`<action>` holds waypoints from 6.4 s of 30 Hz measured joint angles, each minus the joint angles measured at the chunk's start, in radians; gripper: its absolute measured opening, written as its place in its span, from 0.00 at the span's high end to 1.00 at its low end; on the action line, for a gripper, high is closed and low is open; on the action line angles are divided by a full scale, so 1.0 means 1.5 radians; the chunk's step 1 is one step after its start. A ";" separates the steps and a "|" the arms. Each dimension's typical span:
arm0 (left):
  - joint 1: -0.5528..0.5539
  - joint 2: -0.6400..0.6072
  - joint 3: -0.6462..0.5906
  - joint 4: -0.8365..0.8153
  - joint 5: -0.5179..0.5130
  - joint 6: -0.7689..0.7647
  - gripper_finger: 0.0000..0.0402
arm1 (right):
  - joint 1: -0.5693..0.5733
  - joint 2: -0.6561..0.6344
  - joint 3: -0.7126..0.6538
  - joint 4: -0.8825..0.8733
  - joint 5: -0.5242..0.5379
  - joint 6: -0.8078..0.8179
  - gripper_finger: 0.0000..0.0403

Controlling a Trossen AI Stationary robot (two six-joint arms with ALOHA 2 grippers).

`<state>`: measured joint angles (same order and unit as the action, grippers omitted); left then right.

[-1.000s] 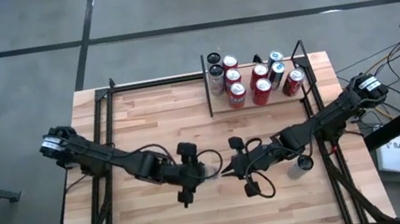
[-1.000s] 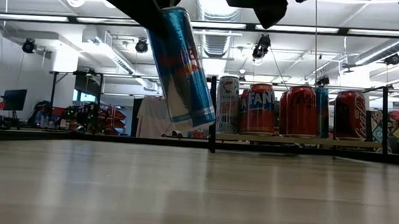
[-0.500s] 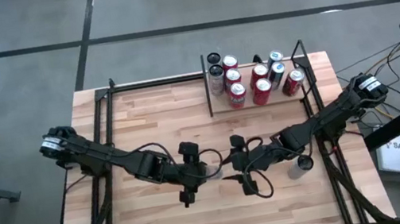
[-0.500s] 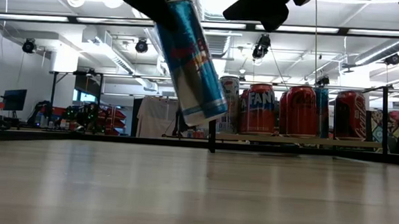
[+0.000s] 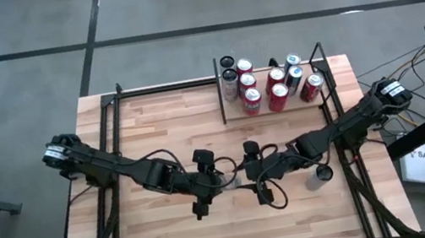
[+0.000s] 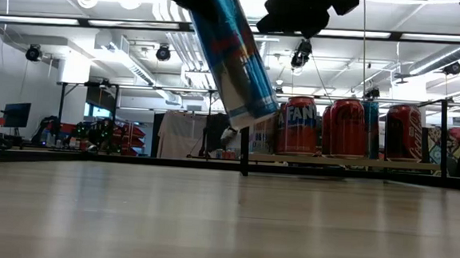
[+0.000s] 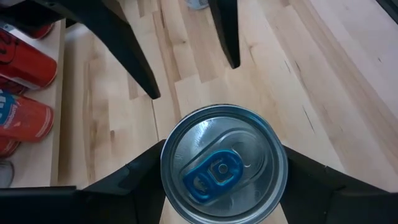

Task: Place canned beverage on shelf
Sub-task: Put the blue soda can on the shelf aligned with the other blue soda cans

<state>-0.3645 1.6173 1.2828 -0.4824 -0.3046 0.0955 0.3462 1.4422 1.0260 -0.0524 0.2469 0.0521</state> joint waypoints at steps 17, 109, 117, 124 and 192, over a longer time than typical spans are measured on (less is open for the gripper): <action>0.005 0.001 0.000 0.017 0.000 0.001 0.43 | -0.006 0.031 0.001 0.022 0.000 0.073 0.19; 0.322 -0.130 -0.177 0.545 0.133 0.218 0.27 | -0.058 -0.545 -0.315 -0.137 0.530 0.305 0.41; 0.377 -0.179 -0.176 0.505 0.140 0.217 0.27 | -0.058 -0.587 -0.315 -0.255 0.469 0.316 0.41; 0.423 -0.198 -0.176 0.461 0.144 0.233 0.27 | -0.057 -0.664 -0.324 -0.351 0.464 0.378 0.41; 0.554 -0.197 -0.180 0.476 0.145 0.283 0.27 | -0.057 -0.573 -0.550 -0.130 0.744 0.461 0.41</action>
<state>0.4662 1.3224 1.0134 0.2310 -0.0864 0.5201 0.2611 0.5826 0.2012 -0.2473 1.3631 0.7441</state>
